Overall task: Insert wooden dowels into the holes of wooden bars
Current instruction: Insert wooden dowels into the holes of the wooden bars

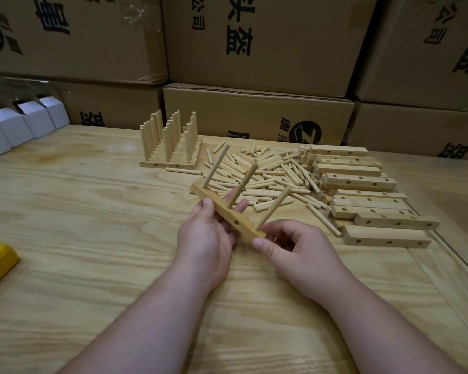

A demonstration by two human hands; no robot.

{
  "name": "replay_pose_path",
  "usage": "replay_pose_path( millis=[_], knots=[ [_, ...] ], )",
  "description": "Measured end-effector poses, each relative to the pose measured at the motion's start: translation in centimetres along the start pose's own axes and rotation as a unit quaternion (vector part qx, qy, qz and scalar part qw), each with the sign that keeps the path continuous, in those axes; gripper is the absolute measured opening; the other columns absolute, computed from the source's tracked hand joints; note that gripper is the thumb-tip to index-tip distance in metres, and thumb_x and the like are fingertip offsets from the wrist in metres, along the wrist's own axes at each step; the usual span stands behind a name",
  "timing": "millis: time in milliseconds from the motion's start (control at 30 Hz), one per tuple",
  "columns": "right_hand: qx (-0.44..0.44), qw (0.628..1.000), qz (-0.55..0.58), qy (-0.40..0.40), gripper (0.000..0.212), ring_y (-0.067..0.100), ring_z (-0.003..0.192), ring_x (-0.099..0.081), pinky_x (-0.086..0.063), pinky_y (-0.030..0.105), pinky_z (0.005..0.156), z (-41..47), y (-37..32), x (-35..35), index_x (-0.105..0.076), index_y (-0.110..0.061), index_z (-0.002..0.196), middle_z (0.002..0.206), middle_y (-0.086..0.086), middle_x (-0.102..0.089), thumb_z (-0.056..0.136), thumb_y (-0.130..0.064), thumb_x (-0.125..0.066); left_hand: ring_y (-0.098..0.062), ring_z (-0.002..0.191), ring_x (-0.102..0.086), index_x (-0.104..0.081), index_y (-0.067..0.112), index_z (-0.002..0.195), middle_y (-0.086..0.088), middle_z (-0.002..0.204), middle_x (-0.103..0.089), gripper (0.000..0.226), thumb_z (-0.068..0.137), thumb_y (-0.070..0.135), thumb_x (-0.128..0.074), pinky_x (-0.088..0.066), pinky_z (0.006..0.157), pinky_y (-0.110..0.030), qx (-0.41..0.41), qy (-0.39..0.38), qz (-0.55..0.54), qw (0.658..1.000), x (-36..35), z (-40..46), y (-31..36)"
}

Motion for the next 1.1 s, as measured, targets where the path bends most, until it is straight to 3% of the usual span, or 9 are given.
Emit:
replay_pose_path(
  millis=[167,333,433,500,533,667,733,900,1100],
  knots=[
    [0.000,0.998,-0.044,0.041,0.011,-0.002,0.065,-0.057,-0.043,0.010,0.057,0.2,0.2,0.3,-0.068,-0.036,0.092,0.071,-0.009,-0.065,0.085,-0.036,-0.077,-0.033,0.111,-0.071,-0.044,0.010,0.138,-0.014,0.124,-0.072,0.036,0.111,0.024,-0.025,-0.048,0.104,-0.061,-0.008,-0.031,0.028,0.999,-0.3,-0.3,-0.1],
    [0.008,0.992,-0.096,0.083,0.017,-0.004,0.077,-0.057,-0.039,0.005,0.064,0.6,0.6,0.9,-0.071,-0.026,0.107,0.083,-0.014,-0.065,0.090,-0.030,-0.071,-0.033,0.110,-0.071,-0.056,0.017,0.112,-0.018,0.117,-0.074,0.025,0.109,0.021,-0.032,-0.055,0.093,-0.047,-0.030,-0.029,0.092,0.995,-0.6,-1.1,-0.3],
    [0.015,0.988,-0.120,0.091,0.020,-0.007,0.081,-0.054,-0.035,0.001,0.066,0.7,0.7,1.0,-0.070,-0.022,0.111,0.091,-0.015,-0.063,0.092,-0.028,-0.070,-0.022,0.104,-0.073,-0.062,0.021,0.111,-0.008,0.109,-0.077,0.020,0.108,0.021,-0.042,-0.056,0.092,-0.042,-0.057,-0.013,0.218,0.974,-0.6,-1.7,-0.6],
    [0.013,0.988,-0.116,0.103,0.020,-0.008,0.081,-0.054,-0.034,0.000,0.067,0.7,0.8,1.2,-0.070,-0.020,0.111,0.092,-0.014,-0.064,0.092,-0.026,-0.070,-0.021,0.100,-0.069,-0.065,0.021,0.111,0.001,0.102,-0.075,0.016,0.104,0.025,-0.051,-0.053,0.089,-0.036,-0.110,-0.028,0.406,0.907,-0.8,-2.0,-0.5],
    [0.010,0.988,-0.111,0.109,0.021,-0.008,0.081,-0.055,-0.034,0.000,0.067,0.7,0.8,1.3,-0.071,-0.019,0.111,0.092,-0.013,-0.065,0.092,-0.025,-0.070,-0.020,0.103,-0.065,-0.066,0.023,0.116,0.006,0.104,-0.073,0.019,0.101,0.028,-0.053,-0.049,0.088,-0.031,-0.137,-0.050,0.517,0.843,-1.0,-2.3,-0.5],
    [0.006,0.986,-0.123,0.109,0.025,-0.004,0.083,-0.058,-0.035,-0.001,0.068,0.7,0.7,1.5,-0.071,-0.017,0.115,0.097,-0.009,-0.069,0.092,-0.025,-0.069,-0.019,0.150,-0.024,-0.044,0.036,0.147,0.008,0.160,-0.039,0.048,0.100,0.047,-0.041,-0.015,0.121,-0.034,-0.191,-0.151,0.814,0.528,-0.4,-3.3,-1.3],
    [0.004,0.984,-0.142,0.104,0.029,0.003,0.087,-0.058,-0.032,-0.004,0.069,0.7,0.4,1.3,-0.071,-0.016,0.119,0.104,-0.007,-0.069,0.092,-0.026,-0.069,-0.020,0.156,-0.007,-0.027,0.041,0.153,0.010,0.168,-0.019,0.058,0.098,0.057,-0.025,-0.003,0.125,-0.045,-0.177,-0.160,0.854,0.462,0.6,-4.0,-1.7],
    [0.019,0.978,-0.194,0.071,0.032,0.001,0.090,-0.053,-0.029,-0.005,0.070,2.4,-1.2,0.3,-0.069,-0.020,0.122,0.104,-0.014,-0.063,0.092,-0.029,-0.069,-0.019,0.157,-0.004,-0.027,0.037,0.154,0.009,0.168,-0.019,0.062,0.095,0.058,-0.026,0.005,0.123,-0.055,-0.179,-0.183,0.840,0.479,0.2,-3.9,-2.2],
    [0.046,0.980,-0.193,0.029,0.036,0.006,0.093,-0.055,-0.038,0.022,0.082,9.8,-4.5,-2.8,-0.068,-0.021,0.126,0.099,-0.012,-0.063,0.092,-0.033,-0.069,-0.023,0.152,-0.016,-0.051,0.031,0.140,0.006,0.154,-0.039,0.051,0.093,0.048,-0.041,0.008,0.118,-0.060,-0.194,-0.193,0.819,0.505,-0.8,-3.3,-1.9]
  ],
)
Point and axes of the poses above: each hand's wrist, its own z-axis towards the middle knuckle, its own x-axis out of the back of the hand, y = z × x, the point moved 4 cm from there along z, towards the middle knuckle
